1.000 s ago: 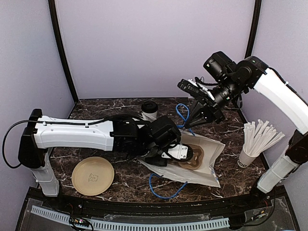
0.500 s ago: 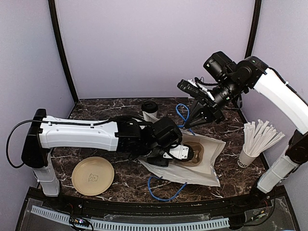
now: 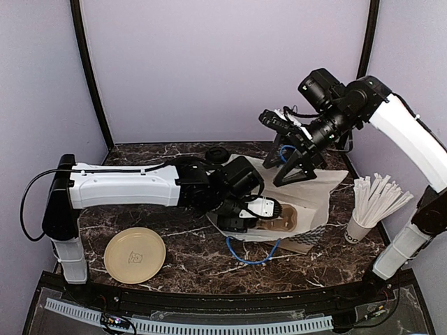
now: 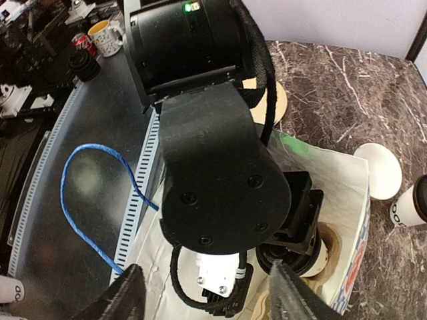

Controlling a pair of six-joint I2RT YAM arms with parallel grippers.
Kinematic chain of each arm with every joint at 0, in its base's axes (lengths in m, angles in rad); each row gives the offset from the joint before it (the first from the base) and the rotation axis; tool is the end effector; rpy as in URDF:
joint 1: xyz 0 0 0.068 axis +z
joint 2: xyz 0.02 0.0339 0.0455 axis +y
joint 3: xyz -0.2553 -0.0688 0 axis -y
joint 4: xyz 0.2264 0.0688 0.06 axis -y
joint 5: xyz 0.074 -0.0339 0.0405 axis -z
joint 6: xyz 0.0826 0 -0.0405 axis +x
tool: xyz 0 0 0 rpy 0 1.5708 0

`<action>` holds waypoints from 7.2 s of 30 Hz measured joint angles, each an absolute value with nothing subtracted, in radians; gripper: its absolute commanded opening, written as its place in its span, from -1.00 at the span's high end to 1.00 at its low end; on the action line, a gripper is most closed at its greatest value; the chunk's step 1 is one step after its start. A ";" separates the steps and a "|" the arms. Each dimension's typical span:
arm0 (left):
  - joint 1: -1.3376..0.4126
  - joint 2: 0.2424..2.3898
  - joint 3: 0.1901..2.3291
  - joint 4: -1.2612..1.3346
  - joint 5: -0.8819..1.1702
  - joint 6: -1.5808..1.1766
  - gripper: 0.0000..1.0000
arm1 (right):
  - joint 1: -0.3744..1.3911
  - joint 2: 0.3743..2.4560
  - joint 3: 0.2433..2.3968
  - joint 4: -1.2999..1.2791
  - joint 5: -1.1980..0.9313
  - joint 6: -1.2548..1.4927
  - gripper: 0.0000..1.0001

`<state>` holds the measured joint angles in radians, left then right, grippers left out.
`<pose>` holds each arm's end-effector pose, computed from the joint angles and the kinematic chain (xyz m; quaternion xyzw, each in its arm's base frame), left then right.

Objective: Pack the takeout coffee

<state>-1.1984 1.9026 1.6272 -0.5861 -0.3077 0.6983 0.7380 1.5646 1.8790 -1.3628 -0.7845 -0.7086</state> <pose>0.1822 -0.3978 0.2352 0.7219 0.5835 0.0543 0.3680 0.1688 0.2324 0.3811 -0.6649 0.6039 0.3728 0.2332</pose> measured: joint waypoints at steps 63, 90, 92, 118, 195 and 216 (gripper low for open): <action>-1.225 2.034 1.878 -0.923 -0.051 0.411 0.09 | 0.228 1.805 1.771 -1.115 -0.626 -0.657 -0.26; -1.256 1.992 1.926 -1.007 -0.035 0.382 -0.98 | 0.275 1.660 1.881 -1.243 -0.617 -0.613 -0.37; -1.256 1.980 1.933 -1.013 -0.038 0.383 -0.98 | 0.275 1.650 1.895 -1.253 -0.612 -0.608 -0.38; -1.224 1.974 2.063 -0.993 -0.060 0.350 -0.96 | 0.501 1.344 1.618 -1.379 -0.749 -0.713 -0.71; -1.239 1.908 1.686 -0.839 -0.416 0.573 -0.29 | 0.744 1.547 1.766 -1.203 -0.589 -0.582 0.92; -1.200 1.956 1.689 -0.842 -0.411 0.595 0.08 | 0.746 1.575 1.818 -1.235 -0.628 -0.586 0.94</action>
<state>-1.1995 1.9560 1.6894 -0.8421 -0.4107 0.5945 0.7464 1.5749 1.8175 -1.2354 -0.6277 -0.5858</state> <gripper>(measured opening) 0.484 0.034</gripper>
